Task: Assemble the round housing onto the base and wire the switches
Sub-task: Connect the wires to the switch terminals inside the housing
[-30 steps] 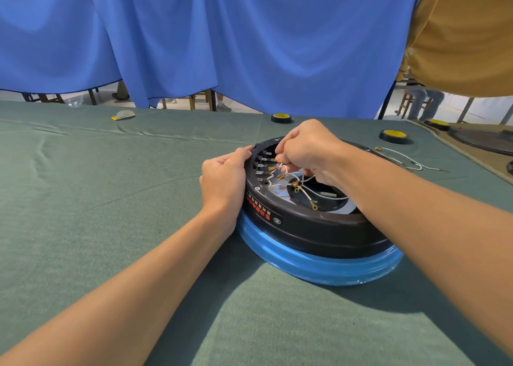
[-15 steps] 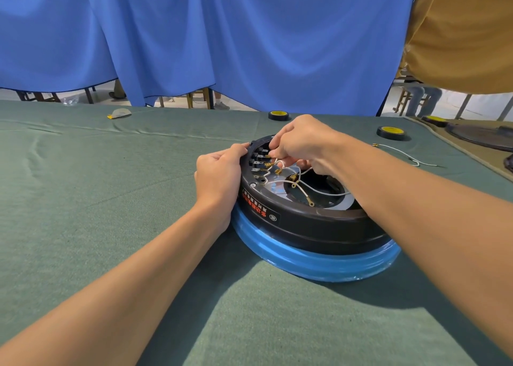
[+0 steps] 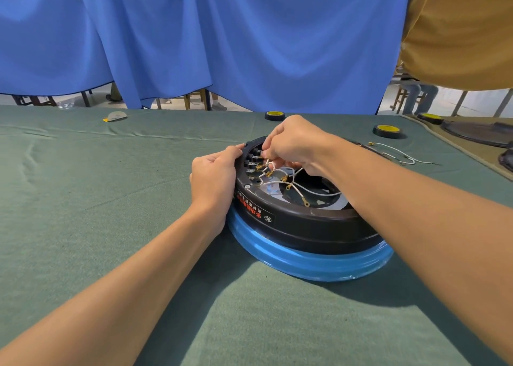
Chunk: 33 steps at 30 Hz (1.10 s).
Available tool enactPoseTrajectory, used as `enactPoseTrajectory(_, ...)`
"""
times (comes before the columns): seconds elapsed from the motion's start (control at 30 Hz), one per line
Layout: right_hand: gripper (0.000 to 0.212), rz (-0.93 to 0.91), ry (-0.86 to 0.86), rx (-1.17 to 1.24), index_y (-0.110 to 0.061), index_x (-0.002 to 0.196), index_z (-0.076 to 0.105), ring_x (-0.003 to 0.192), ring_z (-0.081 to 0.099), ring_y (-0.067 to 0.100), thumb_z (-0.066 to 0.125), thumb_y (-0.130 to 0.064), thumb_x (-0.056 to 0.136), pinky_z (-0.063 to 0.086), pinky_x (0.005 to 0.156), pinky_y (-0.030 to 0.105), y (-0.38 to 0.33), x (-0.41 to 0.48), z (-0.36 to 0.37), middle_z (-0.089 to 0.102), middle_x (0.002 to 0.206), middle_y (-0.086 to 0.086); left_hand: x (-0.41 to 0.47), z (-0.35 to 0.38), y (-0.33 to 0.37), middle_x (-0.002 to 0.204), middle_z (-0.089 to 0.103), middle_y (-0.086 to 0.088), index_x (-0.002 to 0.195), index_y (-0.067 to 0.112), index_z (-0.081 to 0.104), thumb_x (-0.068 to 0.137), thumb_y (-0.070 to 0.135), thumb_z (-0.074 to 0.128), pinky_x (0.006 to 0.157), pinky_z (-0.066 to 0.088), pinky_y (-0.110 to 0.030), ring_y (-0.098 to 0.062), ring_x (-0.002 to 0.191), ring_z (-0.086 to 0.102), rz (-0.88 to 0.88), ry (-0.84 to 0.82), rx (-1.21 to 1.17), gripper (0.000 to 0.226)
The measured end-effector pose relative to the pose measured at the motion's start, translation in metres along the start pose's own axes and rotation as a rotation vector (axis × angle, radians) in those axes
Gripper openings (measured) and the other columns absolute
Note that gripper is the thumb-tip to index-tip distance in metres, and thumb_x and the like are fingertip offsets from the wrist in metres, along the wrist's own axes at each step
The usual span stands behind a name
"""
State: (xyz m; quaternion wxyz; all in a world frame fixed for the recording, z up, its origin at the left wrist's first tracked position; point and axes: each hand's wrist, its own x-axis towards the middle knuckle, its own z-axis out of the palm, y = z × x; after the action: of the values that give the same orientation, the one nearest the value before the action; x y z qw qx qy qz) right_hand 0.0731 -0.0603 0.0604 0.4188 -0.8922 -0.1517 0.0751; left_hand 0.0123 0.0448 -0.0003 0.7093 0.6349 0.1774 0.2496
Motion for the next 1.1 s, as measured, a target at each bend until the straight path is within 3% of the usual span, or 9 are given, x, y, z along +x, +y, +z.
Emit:
enactPoseTrajectory(0.13,0.013,-0.149,0.146,-0.331,-0.005,0.098,0.069,0.105,0.059,0.028,0.060,-0.009,0.090,0.052,0.090,0.041,0.002,-0.003,-0.002,0.068,0.104,0.011,0.000,0.000,0.000,0.081,0.075,-0.017,0.063,0.019,0.077,0.065,0.036,0.064,0.090,0.054,-0.056,-0.039,0.089,0.071,0.029,0.011,0.004,0.022)
enactPoseTrajectory(0.27,0.011,-0.252,0.138,-0.301,-0.022,0.076,0.068,0.095,0.062,0.019,0.069,-0.013,0.083,0.053,0.078,0.030,0.004,-0.017,-0.006,0.068,0.083,-0.003,0.000,0.000,0.001,0.081,0.075,-0.019,0.063,0.019,0.077,0.065,0.036,0.063,0.091,0.052,-0.057,-0.041,0.091,0.069,0.043,0.015,0.014,0.022)
enactPoseTrajectory(0.33,0.005,-0.274,0.042,-0.361,-0.024,0.081,0.071,0.094,0.063,0.018,0.072,-0.019,0.083,0.053,0.077,0.029,0.005,-0.021,-0.004,0.069,0.084,-0.001,-0.001,-0.001,0.001,0.081,0.075,-0.019,0.064,0.018,0.077,0.066,0.035,0.063,0.090,0.052,-0.058,-0.041,0.090,0.069,0.053,0.013,0.018,0.023)
enactPoseTrajectory(0.47,0.010,-0.319,0.037,-0.402,-0.020,0.092,0.076,0.095,0.062,0.019,0.074,-0.018,0.083,0.054,0.084,0.034,0.006,-0.021,-0.003,0.072,0.090,0.003,-0.002,0.000,0.001,0.082,0.074,-0.020,0.066,0.014,0.077,0.066,0.036,0.062,0.090,0.052,-0.058,-0.040,0.085,0.069,0.052,0.004,0.023,0.026)
enactPoseTrajectory(0.6,0.003,-0.348,0.047,-0.424,-0.018,0.084,0.076,0.091,0.062,0.019,0.075,-0.016,0.082,0.054,0.081,0.035,0.007,-0.022,-0.003,0.070,0.087,0.005,-0.001,0.000,0.000,0.080,0.075,-0.017,0.063,0.022,0.078,0.066,0.037,0.062,0.091,0.052,-0.057,-0.036,0.087,0.071,0.061,0.005,0.023,0.022)
enactPoseTrajectory(0.77,0.017,-0.336,0.089,-0.445,-0.017,0.079,0.075,0.090,0.063,0.022,0.067,-0.003,0.084,0.056,0.081,0.039,0.007,-0.019,-0.003,0.070,0.085,0.007,0.001,-0.001,-0.002,0.081,0.075,-0.017,0.064,0.017,0.078,0.066,0.036,0.064,0.091,0.052,-0.057,-0.035,0.082,0.071,0.051,0.009,0.017,0.023)
enactPoseTrajectory(0.87,0.022,-0.345,0.087,-0.442,-0.016,0.082,0.077,0.093,0.063,0.021,0.063,0.001,0.084,0.056,0.082,0.037,0.007,-0.019,-0.002,0.072,0.085,0.006,0.003,-0.001,-0.003,0.083,0.075,-0.019,0.068,0.015,0.078,0.066,0.037,0.064,0.093,0.052,-0.055,-0.040,0.090,0.070,0.048,0.012,0.012,0.027)
enactPoseTrajectory(1.0,0.012,-0.381,0.047,-0.441,-0.015,0.089,0.078,0.083,0.060,0.012,0.071,-0.007,0.084,0.050,0.072,0.026,0.010,-0.020,-0.006,0.066,0.074,-0.004,0.001,-0.001,-0.001,0.080,0.075,-0.016,0.066,0.019,0.079,0.067,0.036,0.063,0.091,0.053,-0.055,-0.036,0.086,0.071,0.036,0.001,0.015,0.024)
enactPoseTrajectory(1.1,0.007,-0.414,0.036,-0.466,-0.014,0.088,0.078,0.076,0.060,0.008,0.075,-0.010,0.082,0.050,0.069,0.026,0.010,-0.019,-0.007,0.062,0.068,-0.007,0.000,-0.002,-0.002,0.081,0.075,-0.019,0.075,0.008,0.077,0.067,0.038,0.063,0.090,0.053,-0.057,-0.032,0.078,0.069,0.035,-0.001,0.010,0.034)
